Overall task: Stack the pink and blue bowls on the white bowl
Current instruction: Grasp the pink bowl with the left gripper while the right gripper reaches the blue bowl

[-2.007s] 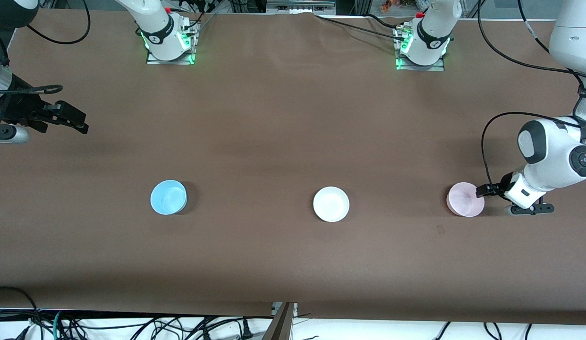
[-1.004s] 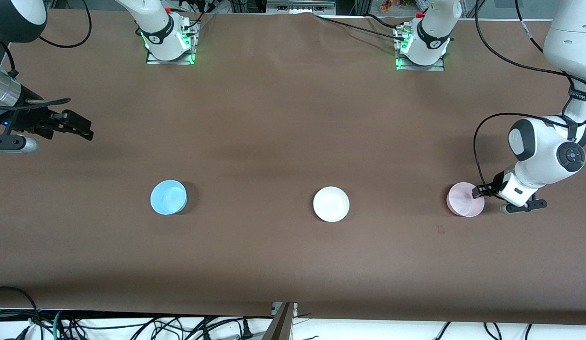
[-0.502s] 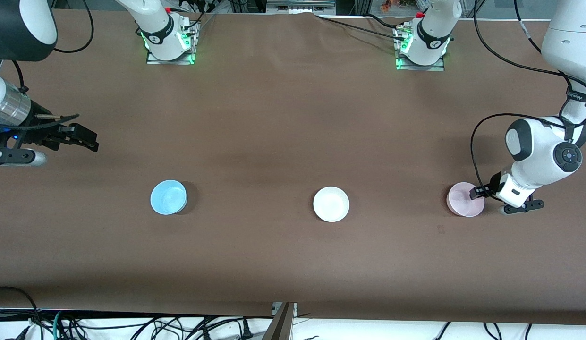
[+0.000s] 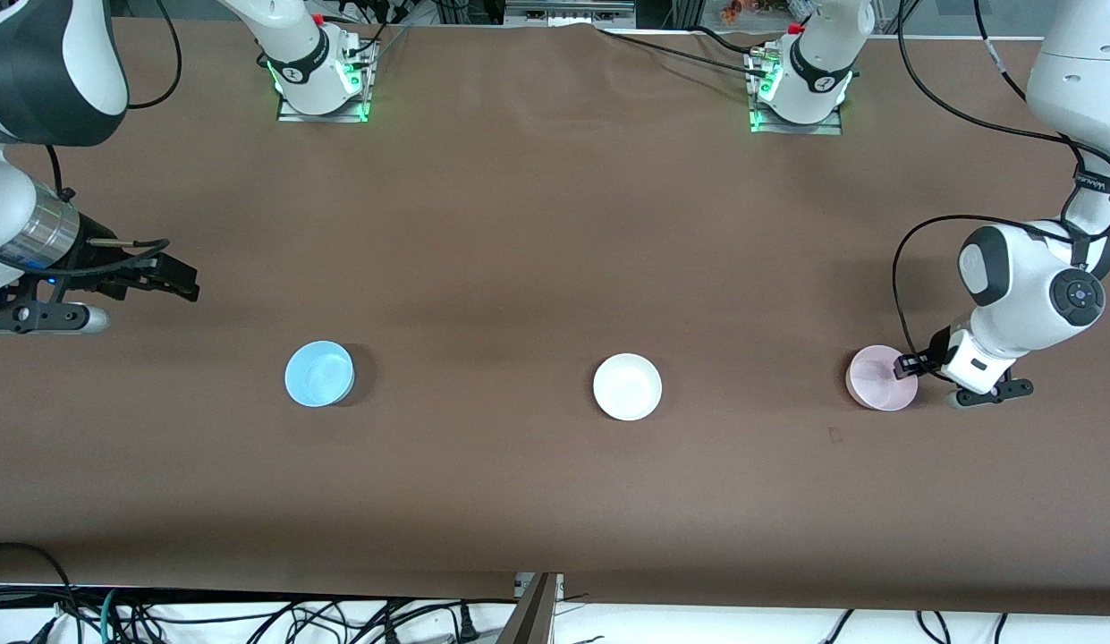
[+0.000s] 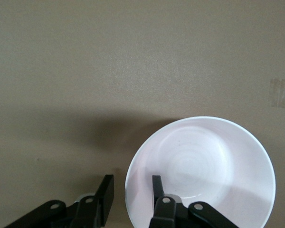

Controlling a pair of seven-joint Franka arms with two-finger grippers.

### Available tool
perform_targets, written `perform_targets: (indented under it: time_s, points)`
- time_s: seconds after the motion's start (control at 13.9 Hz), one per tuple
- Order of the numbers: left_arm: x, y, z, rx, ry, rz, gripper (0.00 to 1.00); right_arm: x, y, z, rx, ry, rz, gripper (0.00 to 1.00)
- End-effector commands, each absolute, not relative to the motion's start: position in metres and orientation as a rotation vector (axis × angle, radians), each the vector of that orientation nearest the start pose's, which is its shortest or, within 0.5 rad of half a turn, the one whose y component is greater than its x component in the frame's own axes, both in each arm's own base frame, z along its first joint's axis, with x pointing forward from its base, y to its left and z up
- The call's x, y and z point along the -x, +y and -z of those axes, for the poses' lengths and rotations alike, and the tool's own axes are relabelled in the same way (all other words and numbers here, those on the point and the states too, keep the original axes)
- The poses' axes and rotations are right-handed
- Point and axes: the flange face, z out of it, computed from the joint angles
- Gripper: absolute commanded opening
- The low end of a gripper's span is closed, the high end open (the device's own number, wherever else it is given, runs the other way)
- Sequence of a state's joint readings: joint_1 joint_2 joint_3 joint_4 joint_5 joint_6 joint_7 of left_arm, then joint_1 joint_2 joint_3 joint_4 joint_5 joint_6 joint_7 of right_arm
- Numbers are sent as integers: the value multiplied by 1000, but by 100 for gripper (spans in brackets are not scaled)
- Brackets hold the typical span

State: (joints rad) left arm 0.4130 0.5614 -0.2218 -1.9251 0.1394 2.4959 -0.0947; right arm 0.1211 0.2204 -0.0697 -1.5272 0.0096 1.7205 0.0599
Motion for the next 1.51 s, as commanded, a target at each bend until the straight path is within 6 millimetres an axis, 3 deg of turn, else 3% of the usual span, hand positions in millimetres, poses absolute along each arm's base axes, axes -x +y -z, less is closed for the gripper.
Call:
perform_targets:
  time_s: [0.0,0.14,0.29,0.43,0.57,0.65,0.72,1.15,1.43]
  points:
    - [-616,123,-215,3136,-324,59,38,-643,44,-492,3155,-21,-104,99]
    - [-617,123,-219,3134,-324,68,34,-647,43,-487,3148,-23,-76,99]
    - [-618,122,-220,3135,-318,69,28,-657,48,-445,3149,-27,-169,99]
    - [-617,121,-219,3136,-310,64,20,-664,51,-429,3138,-23,-136,99]
    - [-616,121,-217,3138,-305,59,13,-673,59,-401,3140,-39,-126,99]
    - [-616,121,-216,3138,-301,57,3,-672,68,-392,3140,-59,-126,99]
    - [-615,121,-215,3139,-301,52,0,-669,71,-380,3140,-64,-126,99]
    - [-619,116,-219,3140,-308,68,0,-641,64,-303,3135,-48,-33,99]
    - [-635,75,-244,3162,-430,140,0,-646,57,-256,3140,-29,33,99]
